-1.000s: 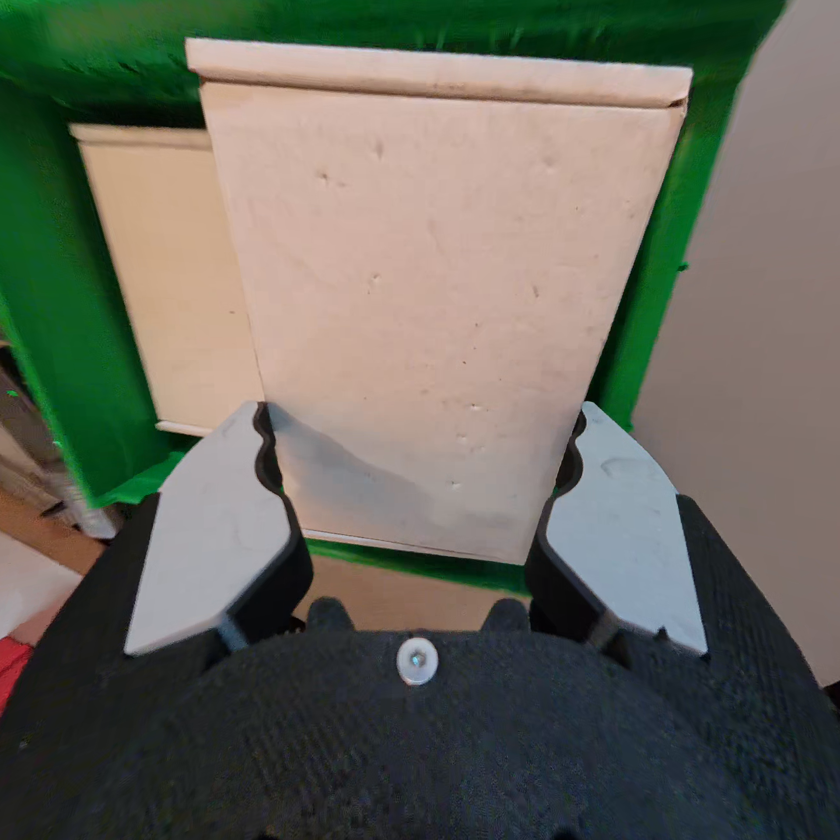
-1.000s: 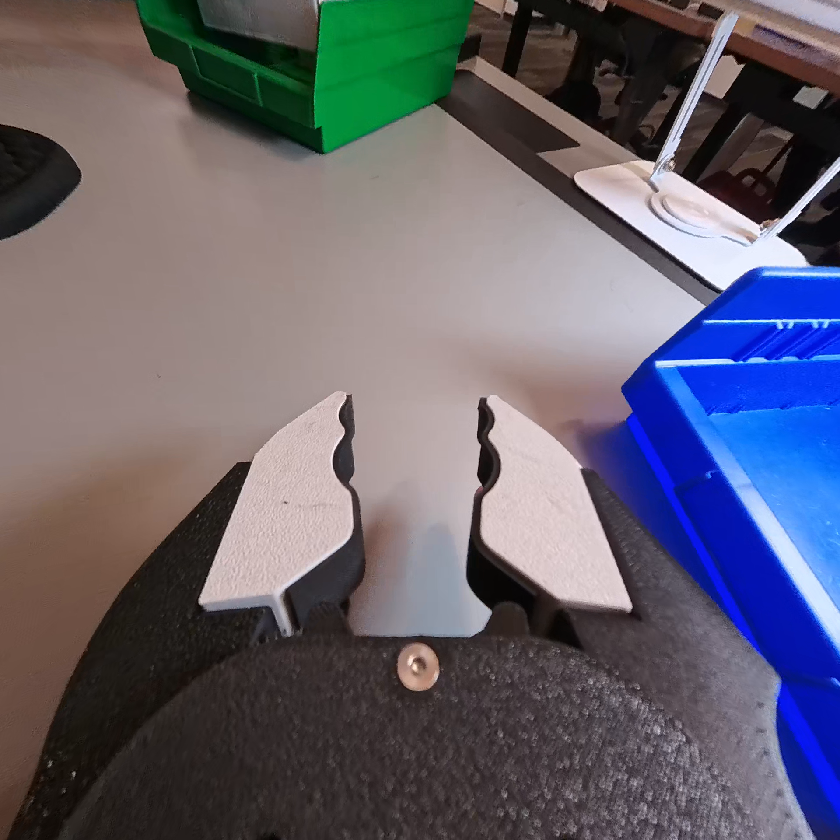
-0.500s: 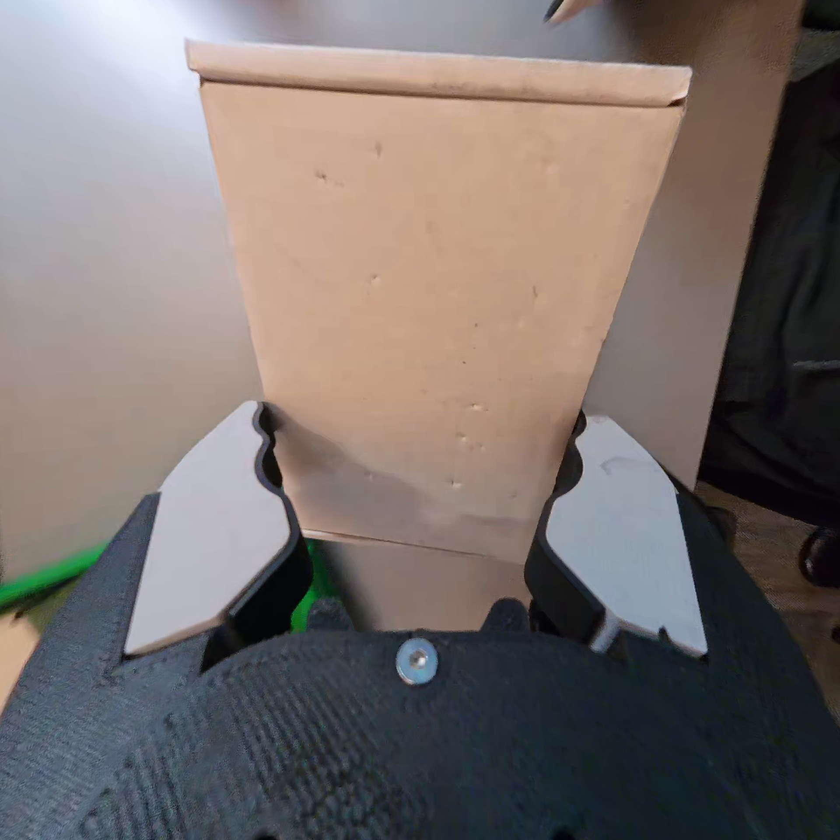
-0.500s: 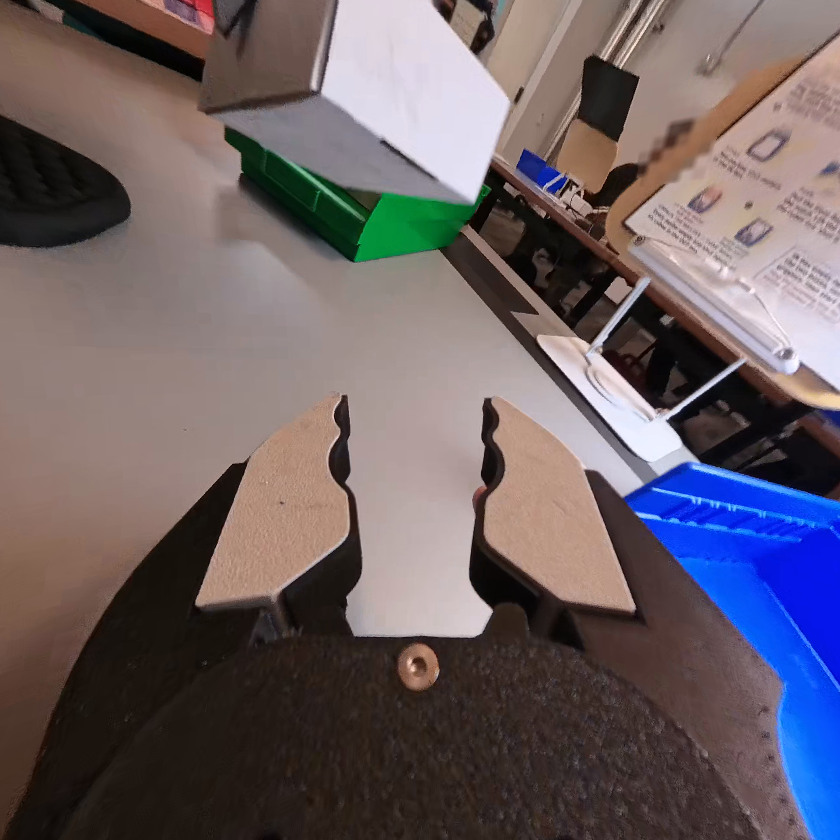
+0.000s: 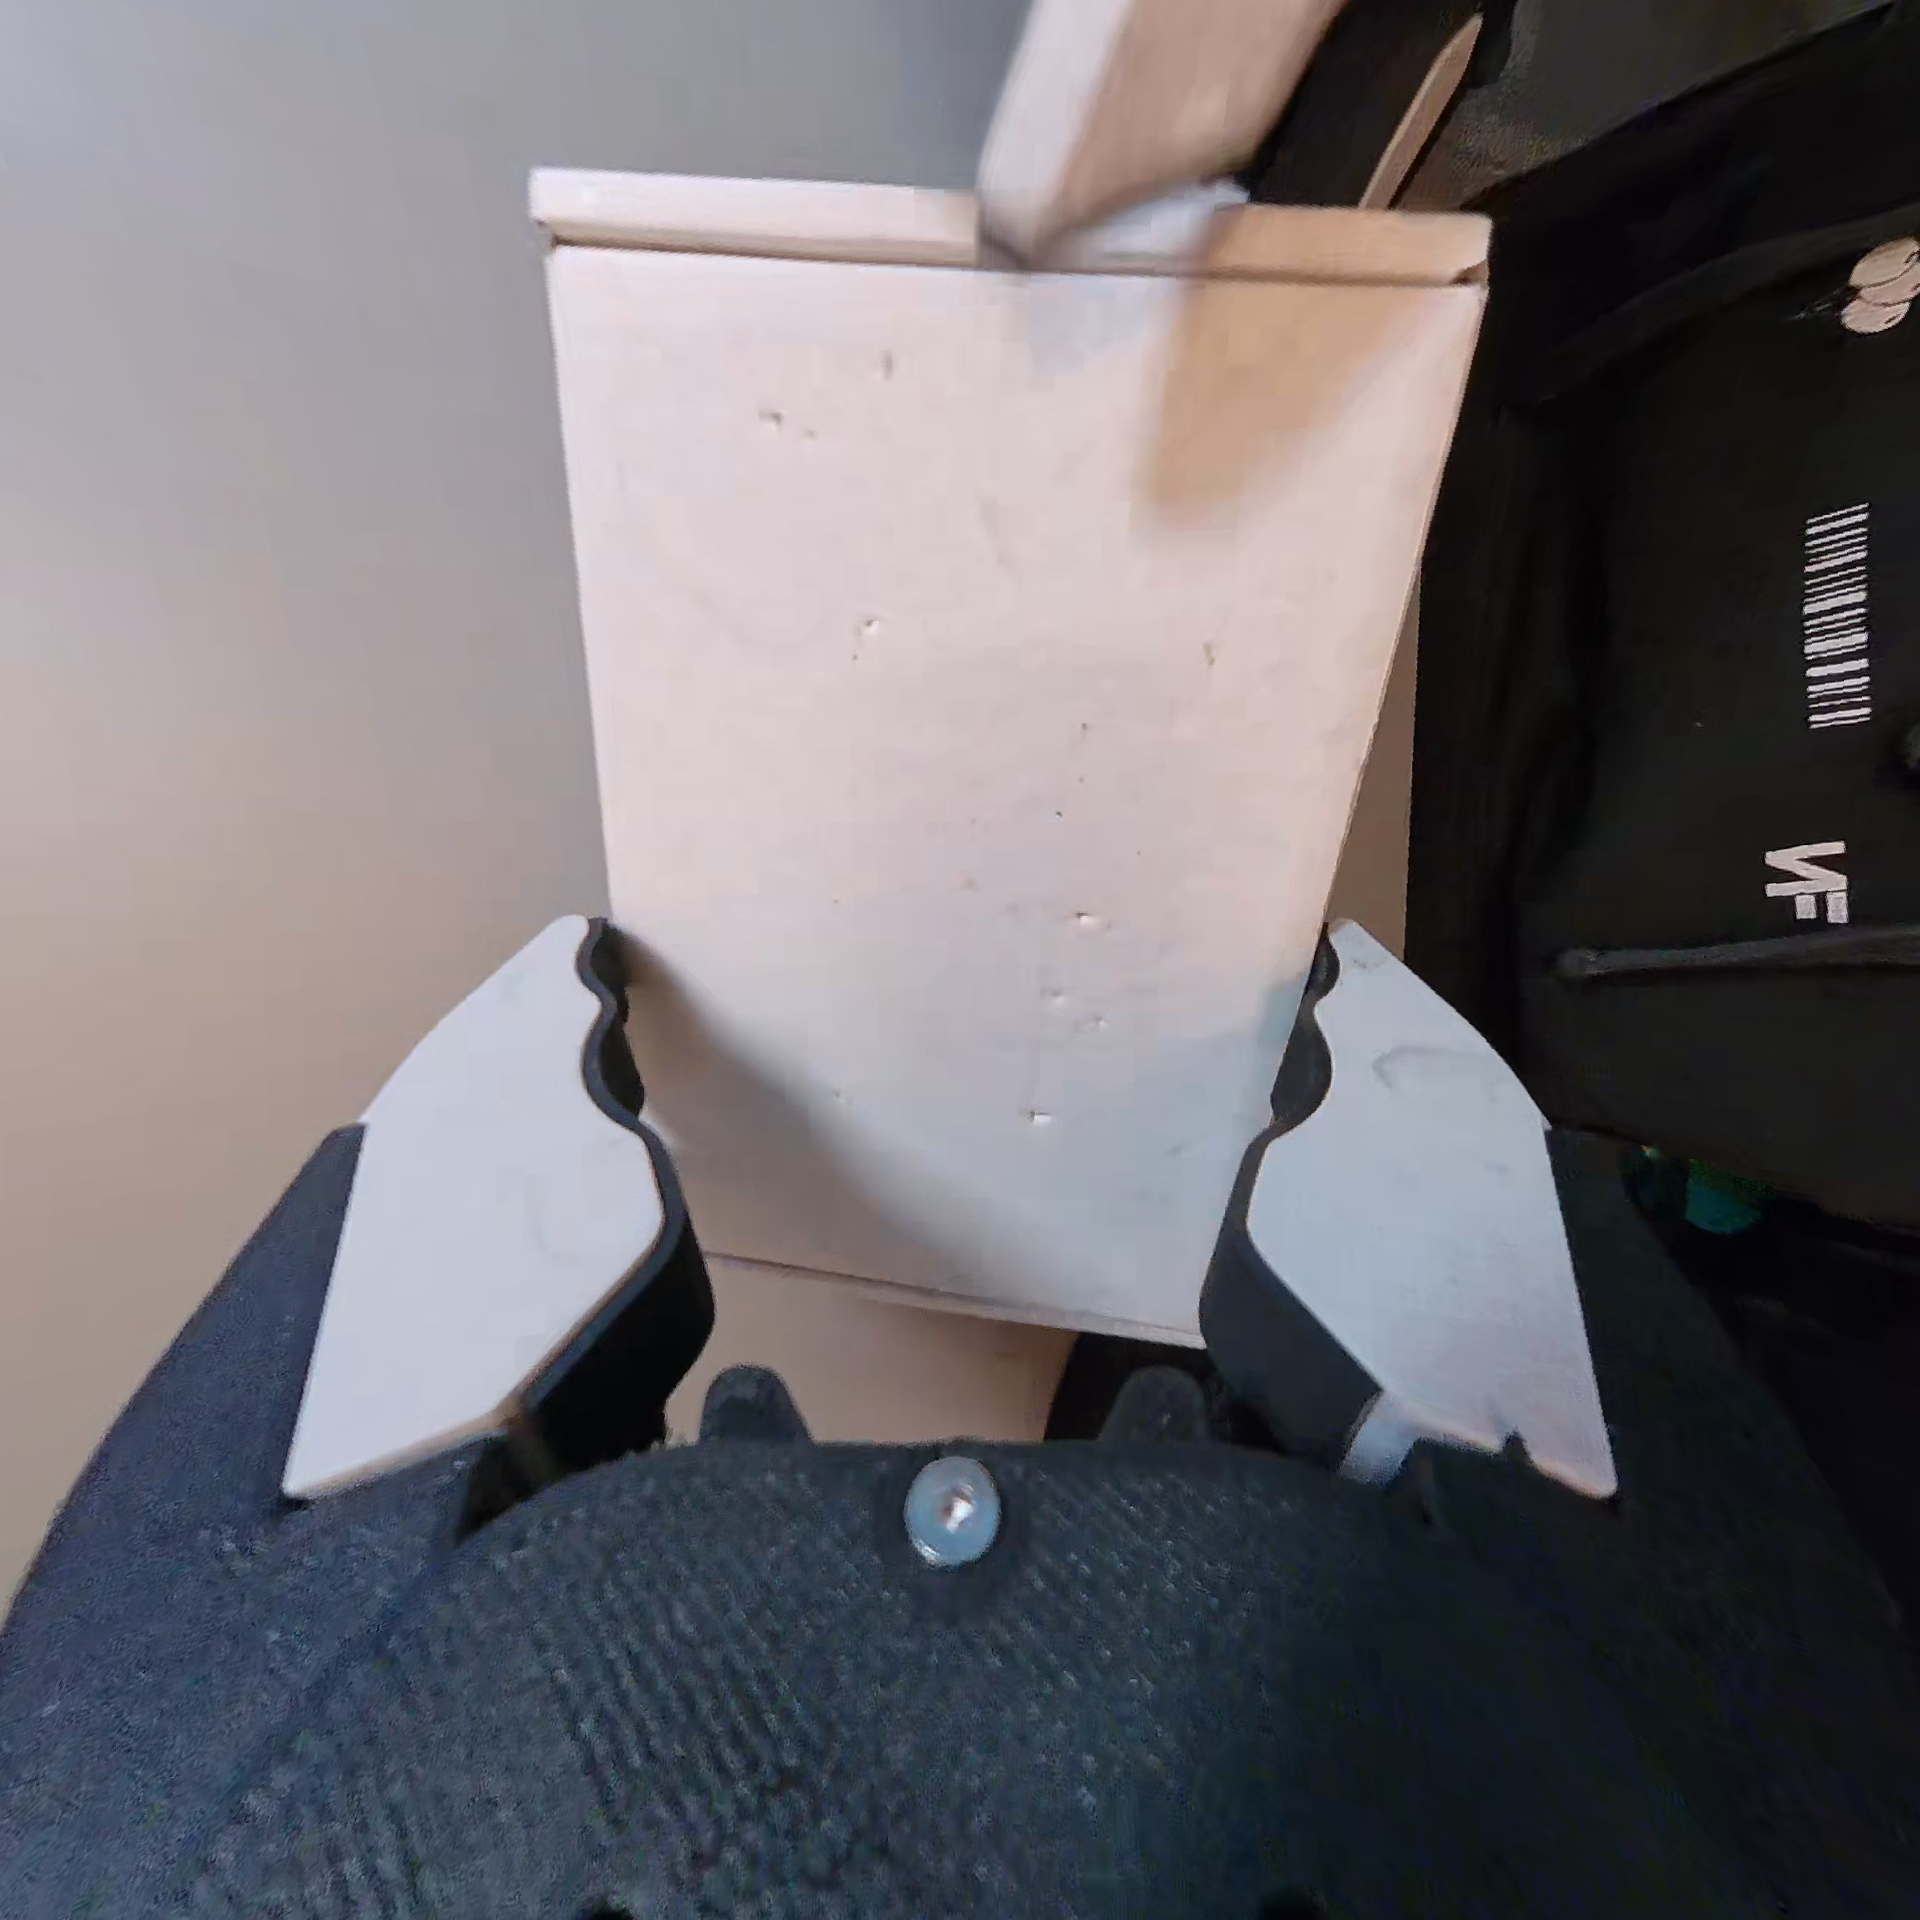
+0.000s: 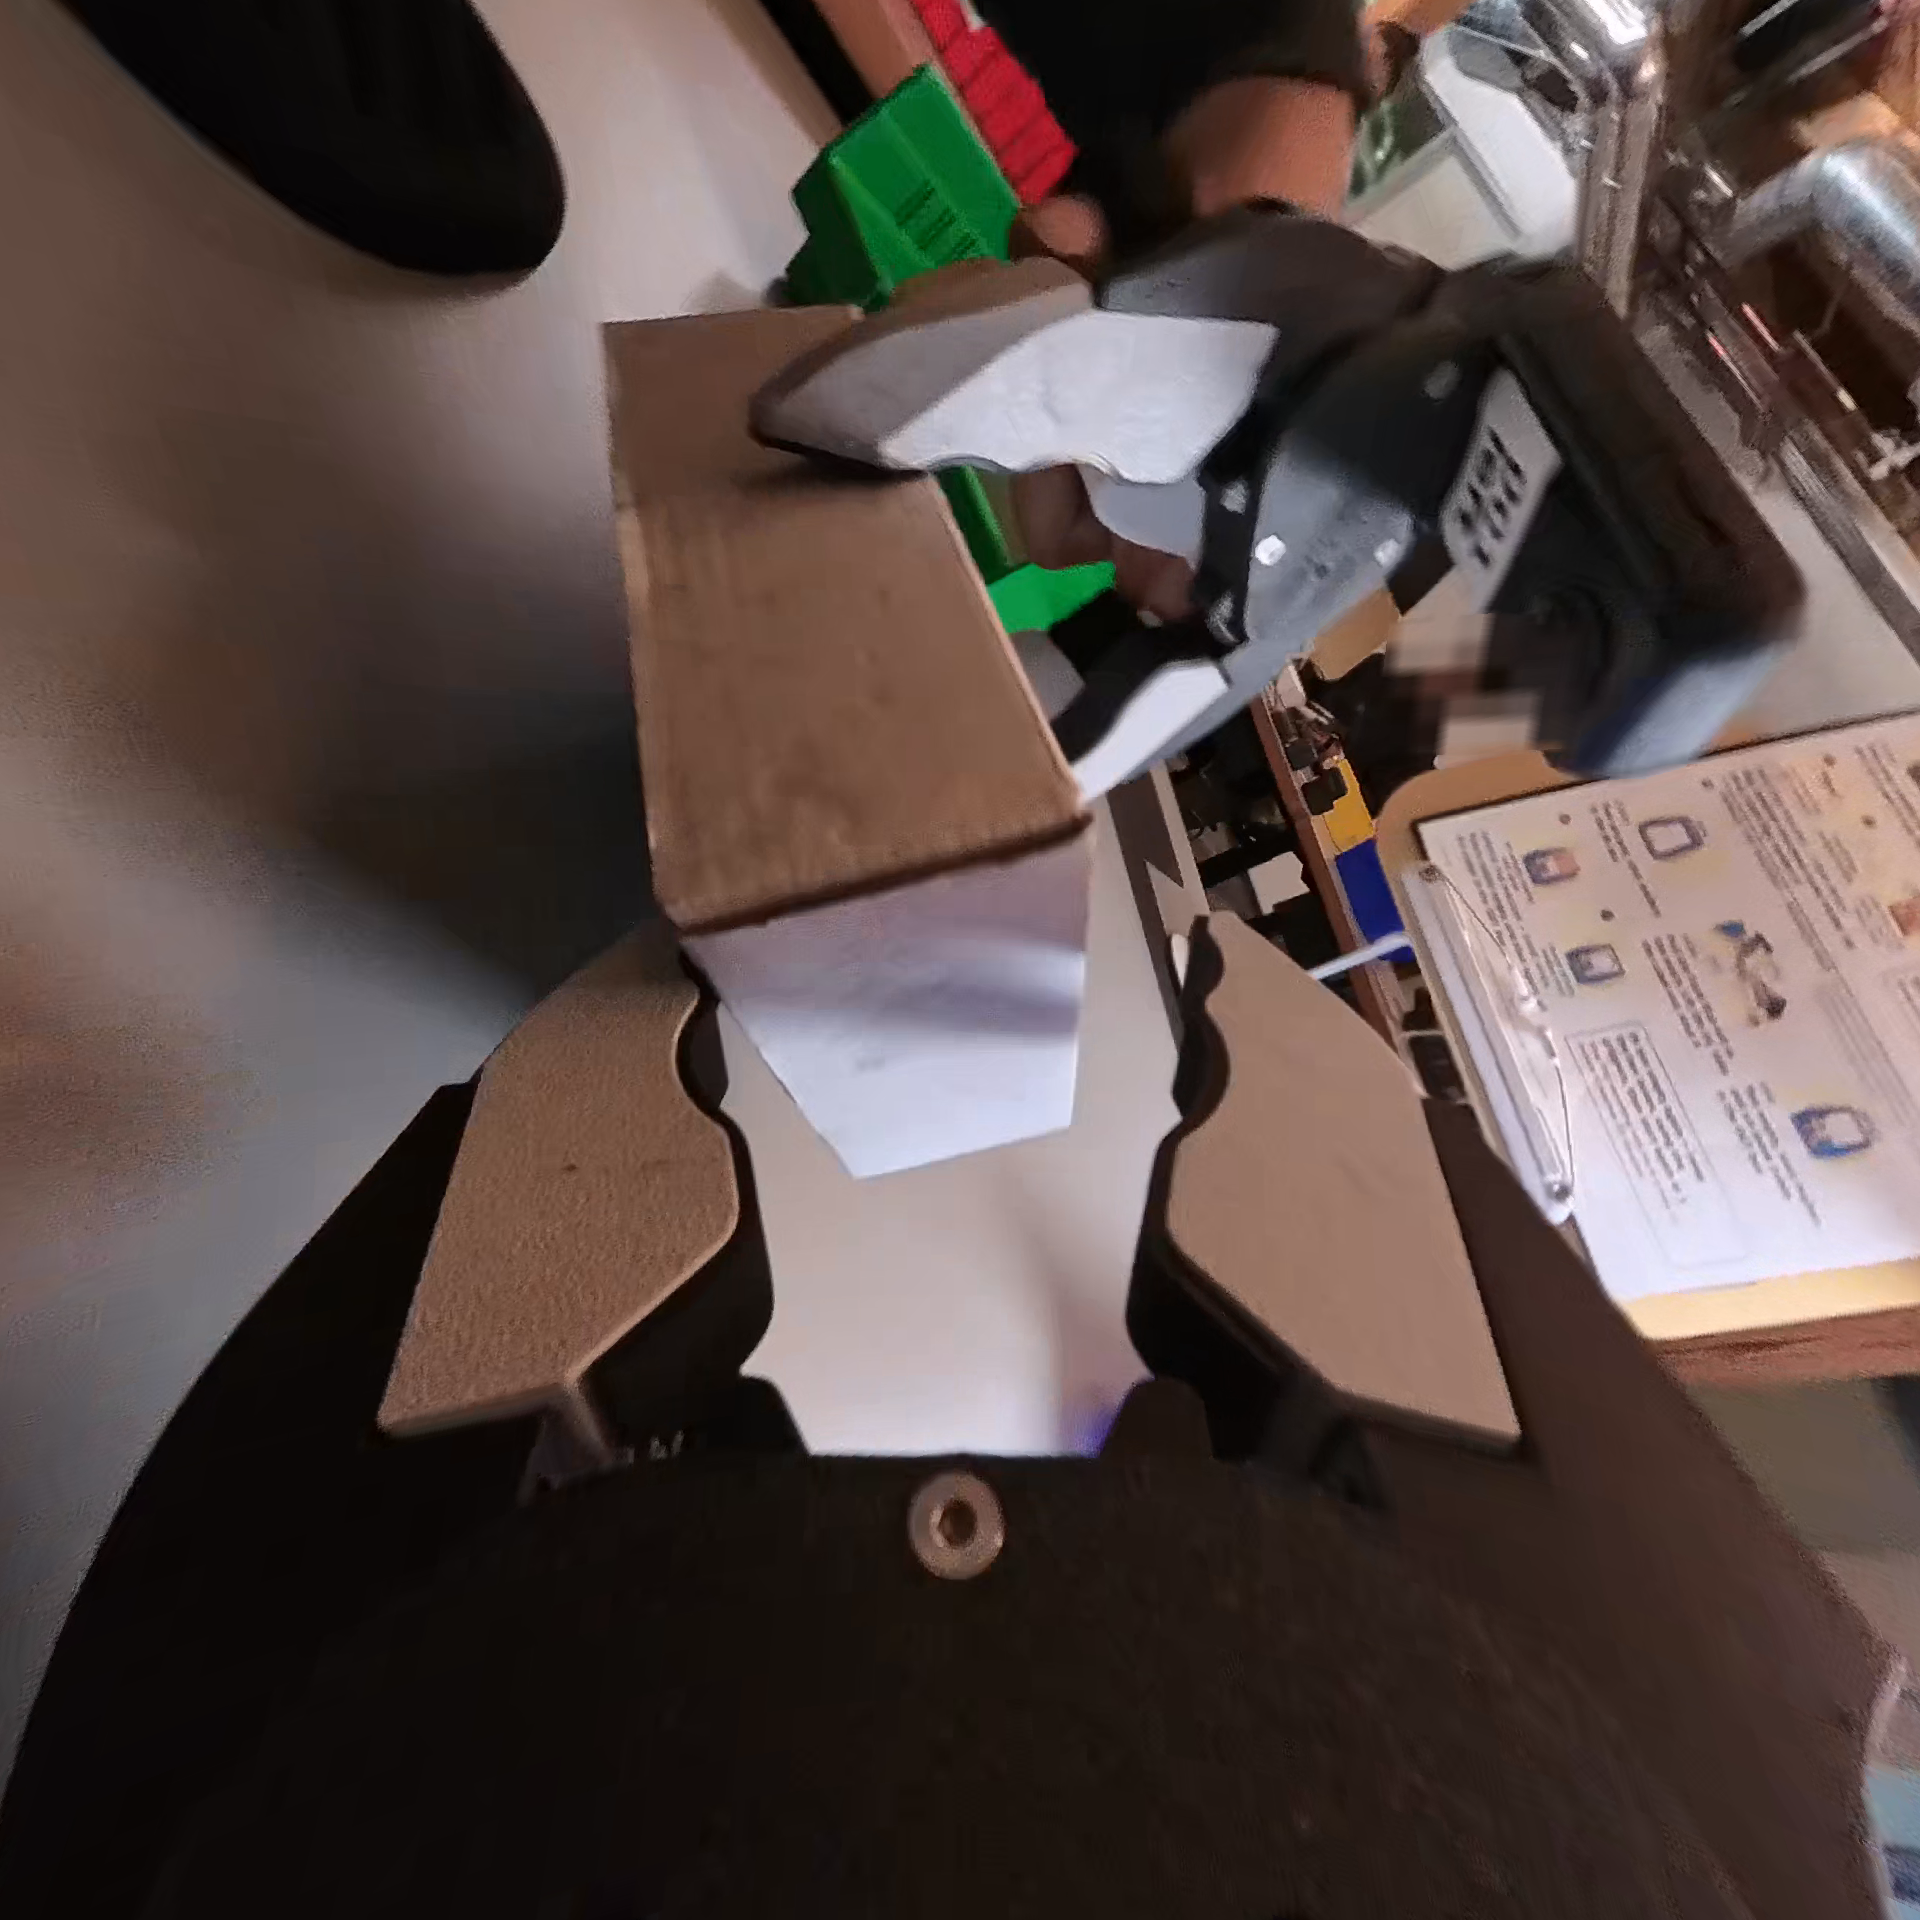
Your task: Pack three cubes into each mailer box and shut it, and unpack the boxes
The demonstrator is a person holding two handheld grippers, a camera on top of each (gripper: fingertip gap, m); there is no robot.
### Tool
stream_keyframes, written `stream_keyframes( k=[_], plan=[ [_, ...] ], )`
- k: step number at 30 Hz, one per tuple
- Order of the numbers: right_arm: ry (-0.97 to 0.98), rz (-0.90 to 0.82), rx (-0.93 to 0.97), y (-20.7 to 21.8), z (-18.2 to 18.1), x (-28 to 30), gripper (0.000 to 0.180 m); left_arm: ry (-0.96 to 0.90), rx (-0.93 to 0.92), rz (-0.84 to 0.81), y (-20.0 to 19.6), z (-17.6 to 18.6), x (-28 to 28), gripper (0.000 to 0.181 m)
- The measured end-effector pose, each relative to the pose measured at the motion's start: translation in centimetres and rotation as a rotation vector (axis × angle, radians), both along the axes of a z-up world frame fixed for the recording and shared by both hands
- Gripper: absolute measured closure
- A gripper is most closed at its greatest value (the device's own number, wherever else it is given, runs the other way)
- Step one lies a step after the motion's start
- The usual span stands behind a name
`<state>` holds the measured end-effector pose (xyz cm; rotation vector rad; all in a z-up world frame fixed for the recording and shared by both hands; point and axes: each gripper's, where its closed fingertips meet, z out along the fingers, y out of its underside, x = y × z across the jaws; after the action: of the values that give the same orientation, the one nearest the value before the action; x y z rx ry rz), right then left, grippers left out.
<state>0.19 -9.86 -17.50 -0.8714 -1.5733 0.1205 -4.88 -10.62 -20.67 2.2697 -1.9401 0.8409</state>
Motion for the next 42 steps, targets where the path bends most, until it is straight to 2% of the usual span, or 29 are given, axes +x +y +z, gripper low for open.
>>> stream_keyframes(
  k=[2,4,6,10,13,16,21,22,27,30,35,42],
  plan=[
    [-0.038,0.026,0.015,-0.6,-0.8,-0.3,0.106,-0.023,0.029,-0.006,0.3,-0.1,0.5,0.060],
    [-0.025,0.039,-0.004,-0.6,-0.9,-0.2,0.110,-0.076,0.050,0.012,0.5,0.1,0.9,0.062],
    [-0.012,0.034,-0.069,-0.2,-1.1,0.2,0.111,-0.183,0.075,0.062,1.0,1.1,1.5,0.074],
    [0.048,0.040,-0.315,0.6,-1.1,1.0,0.112,-0.496,0.188,0.127,0.9,4.5,1.9,0.085],
    [0.093,0.068,-0.628,1.1,-1.4,1.6,0.111,-0.665,0.233,0.178,-0.4,5.3,1.5,0.083],
    [0.120,0.100,-0.893,1.4,-1.6,2.3,0.112,-0.753,0.305,0.262,-0.8,4.2,1.3,0.081],
    [0.124,0.120,-1.043,1.4,-2.0,2.3,0.111,-0.652,0.442,0.326,0.0,-0.6,1.8,0.087],
    [0.124,0.116,-1.045,1.4,-2.0,2.3,0.111,-0.645,0.492,0.345,0.5,-0.9,1.9,0.096],
    [0.175,0.006,-0.969,2.6,-0.9,3.0,0.110,-0.613,0.525,0.397,1.4,-1.0,1.9,0.101],
    [0.212,-0.063,-0.817,3.3,1.4,3.6,0.108,-0.578,0.556,0.408,1.5,-1.2,1.9,0.104],
    [0.138,-0.156,-0.496,3.2,3.3,2.9,0.112,-0.571,0.523,0.428,1.5,-1.1,1.8,0.106],
    [0.031,-0.219,-0.249,3.3,4.9,1.1,0.118,-0.564,0.494,0.465,1.7,-0.8,1.4,0.107]
  ],
)
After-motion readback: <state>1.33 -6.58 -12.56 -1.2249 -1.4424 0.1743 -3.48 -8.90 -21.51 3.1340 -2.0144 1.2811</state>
